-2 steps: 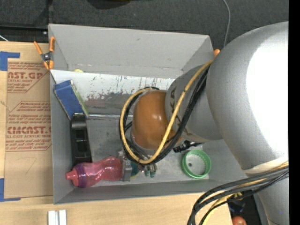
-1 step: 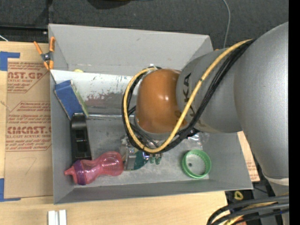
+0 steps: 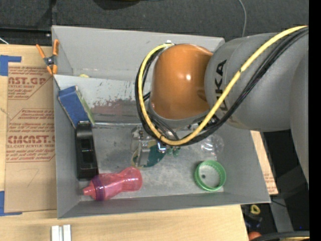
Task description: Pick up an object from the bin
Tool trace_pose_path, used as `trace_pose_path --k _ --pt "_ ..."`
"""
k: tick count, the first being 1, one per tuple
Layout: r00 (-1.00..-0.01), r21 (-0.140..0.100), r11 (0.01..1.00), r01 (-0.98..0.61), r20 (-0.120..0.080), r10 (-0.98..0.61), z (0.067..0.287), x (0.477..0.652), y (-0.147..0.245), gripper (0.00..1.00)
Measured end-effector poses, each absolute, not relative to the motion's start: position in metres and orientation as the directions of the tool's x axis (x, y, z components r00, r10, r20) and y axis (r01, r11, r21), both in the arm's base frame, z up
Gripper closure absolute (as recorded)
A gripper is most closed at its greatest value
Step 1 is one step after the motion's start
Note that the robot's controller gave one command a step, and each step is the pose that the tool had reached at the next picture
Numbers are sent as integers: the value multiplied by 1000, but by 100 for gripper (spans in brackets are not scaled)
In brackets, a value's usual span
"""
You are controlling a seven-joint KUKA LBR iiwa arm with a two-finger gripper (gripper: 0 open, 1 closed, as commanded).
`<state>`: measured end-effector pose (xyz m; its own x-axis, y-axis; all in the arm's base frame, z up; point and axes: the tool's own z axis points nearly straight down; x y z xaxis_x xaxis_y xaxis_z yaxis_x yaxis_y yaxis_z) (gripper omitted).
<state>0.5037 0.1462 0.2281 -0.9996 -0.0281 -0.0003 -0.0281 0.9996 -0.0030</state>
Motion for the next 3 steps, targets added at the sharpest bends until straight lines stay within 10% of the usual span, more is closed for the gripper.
trace_pose_path --k 1,2,3 --pt "-993 -9 993 -121 -5 -122 120 505 236 100" --pt "-1000 -3 1000 4 -12 4 168 584 189 100" --pt "-995 -6 995 -95 2 -95 289 546 200 100"
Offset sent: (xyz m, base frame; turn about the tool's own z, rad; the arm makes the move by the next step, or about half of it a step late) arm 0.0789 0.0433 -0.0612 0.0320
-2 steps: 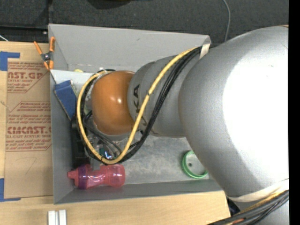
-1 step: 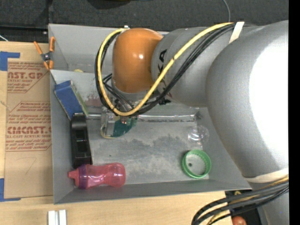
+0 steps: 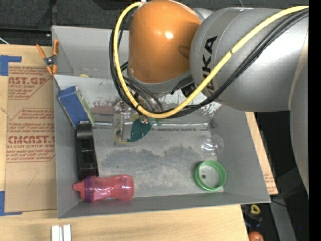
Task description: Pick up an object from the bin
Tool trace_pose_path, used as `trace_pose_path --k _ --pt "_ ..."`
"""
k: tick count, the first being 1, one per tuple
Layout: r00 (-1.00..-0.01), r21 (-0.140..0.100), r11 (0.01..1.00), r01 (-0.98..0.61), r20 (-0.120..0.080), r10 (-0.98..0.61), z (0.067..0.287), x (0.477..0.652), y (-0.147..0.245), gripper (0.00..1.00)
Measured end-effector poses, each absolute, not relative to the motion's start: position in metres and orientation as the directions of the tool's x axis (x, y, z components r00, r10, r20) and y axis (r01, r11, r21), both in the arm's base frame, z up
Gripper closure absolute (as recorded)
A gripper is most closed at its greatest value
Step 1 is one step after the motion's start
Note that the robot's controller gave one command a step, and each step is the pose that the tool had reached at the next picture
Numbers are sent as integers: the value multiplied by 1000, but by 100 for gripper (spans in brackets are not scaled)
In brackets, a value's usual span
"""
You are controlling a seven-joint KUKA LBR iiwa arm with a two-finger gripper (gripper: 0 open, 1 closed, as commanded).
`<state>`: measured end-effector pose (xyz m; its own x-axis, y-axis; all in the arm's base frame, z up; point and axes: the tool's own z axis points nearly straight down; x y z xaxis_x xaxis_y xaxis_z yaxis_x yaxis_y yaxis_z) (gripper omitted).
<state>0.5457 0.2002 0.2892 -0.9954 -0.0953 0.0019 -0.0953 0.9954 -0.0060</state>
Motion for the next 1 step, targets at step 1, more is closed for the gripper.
trace_pose_path --k 1 --pt "-996 -8 996 -88 4 -88 287 568 169 100"
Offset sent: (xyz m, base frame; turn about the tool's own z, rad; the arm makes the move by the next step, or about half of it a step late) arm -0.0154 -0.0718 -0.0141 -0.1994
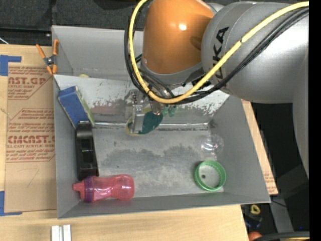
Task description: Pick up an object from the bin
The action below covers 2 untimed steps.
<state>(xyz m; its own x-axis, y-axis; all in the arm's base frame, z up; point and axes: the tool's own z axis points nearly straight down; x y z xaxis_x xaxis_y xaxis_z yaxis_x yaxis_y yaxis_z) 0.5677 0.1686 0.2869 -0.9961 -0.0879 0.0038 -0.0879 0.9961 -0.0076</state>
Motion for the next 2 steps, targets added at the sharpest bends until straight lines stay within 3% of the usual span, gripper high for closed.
trace_pose_path --k 1,2 --pt "-958 -3 958 -287 -3 -287 274 530 128 100" --pt "-965 -3 965 -264 -1 -264 271 526 185 100"
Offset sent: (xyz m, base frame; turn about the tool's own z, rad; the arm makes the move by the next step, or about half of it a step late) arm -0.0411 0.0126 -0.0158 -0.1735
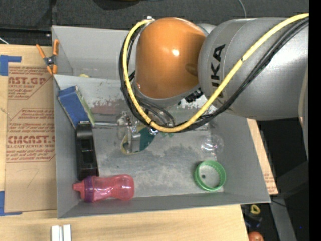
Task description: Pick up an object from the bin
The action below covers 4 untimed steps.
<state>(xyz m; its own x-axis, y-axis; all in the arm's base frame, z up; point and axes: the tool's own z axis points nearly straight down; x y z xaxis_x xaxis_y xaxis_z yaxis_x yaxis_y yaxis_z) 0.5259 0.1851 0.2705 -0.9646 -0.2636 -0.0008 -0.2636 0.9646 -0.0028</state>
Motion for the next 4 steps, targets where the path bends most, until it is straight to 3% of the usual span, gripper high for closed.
trace_pose_path --k 1,2,3,4 --pt "-960 -3 960 -280 -2 -280 271 530 171 100" --pt "-837 -3 837 -548 -1 -548 201 538 130 100" --pt "-926 -4 926 -377 -9 -377 189 503 193 100" --pt "-880 -6 880 -475 -4 -475 307 542 164 100"
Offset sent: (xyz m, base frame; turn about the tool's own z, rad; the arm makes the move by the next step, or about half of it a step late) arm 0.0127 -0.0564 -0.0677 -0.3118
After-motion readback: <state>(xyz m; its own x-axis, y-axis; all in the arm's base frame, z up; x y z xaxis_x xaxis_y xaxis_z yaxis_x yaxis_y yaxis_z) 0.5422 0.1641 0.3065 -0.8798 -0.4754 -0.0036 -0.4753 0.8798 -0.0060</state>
